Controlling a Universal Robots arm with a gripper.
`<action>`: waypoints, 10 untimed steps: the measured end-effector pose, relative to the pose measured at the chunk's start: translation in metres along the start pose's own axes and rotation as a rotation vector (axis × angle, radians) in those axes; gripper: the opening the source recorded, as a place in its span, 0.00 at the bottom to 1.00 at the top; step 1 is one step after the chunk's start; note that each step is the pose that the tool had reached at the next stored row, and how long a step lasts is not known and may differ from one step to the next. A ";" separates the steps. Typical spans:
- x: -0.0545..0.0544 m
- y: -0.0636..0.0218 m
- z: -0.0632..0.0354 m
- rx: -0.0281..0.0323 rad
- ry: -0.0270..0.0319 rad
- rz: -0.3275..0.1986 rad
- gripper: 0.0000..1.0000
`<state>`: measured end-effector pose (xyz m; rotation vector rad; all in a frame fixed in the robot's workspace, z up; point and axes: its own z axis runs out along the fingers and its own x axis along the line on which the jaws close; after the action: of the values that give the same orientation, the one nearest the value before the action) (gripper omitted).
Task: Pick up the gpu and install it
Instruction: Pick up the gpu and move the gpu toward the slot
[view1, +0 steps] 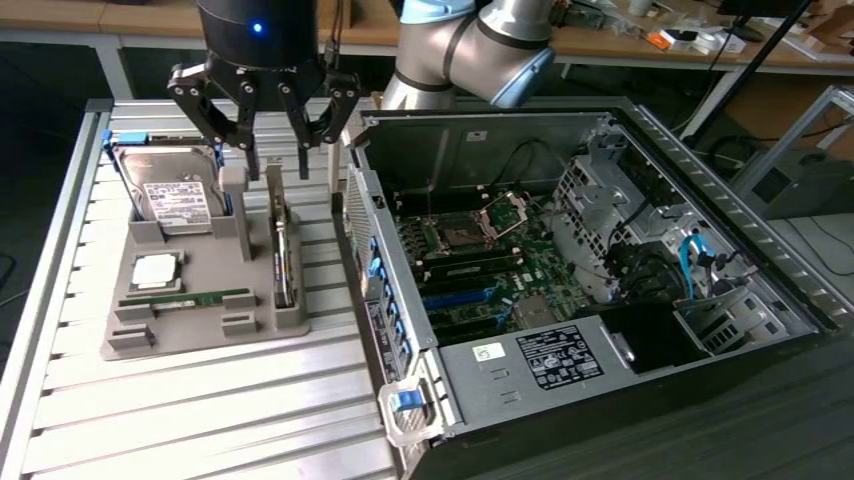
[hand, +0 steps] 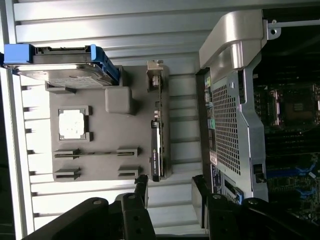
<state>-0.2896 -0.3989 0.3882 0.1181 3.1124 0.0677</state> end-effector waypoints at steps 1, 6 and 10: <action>0.001 -0.0001 0.0003 0.0000 -0.0001 0.000 0.48; 0.005 -0.0003 0.0014 0.0000 -0.0001 0.000 0.48; 0.008 0.0000 0.0024 0.0001 0.0000 0.000 0.48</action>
<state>-0.2977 -0.3982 0.3856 0.1180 3.1125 0.0676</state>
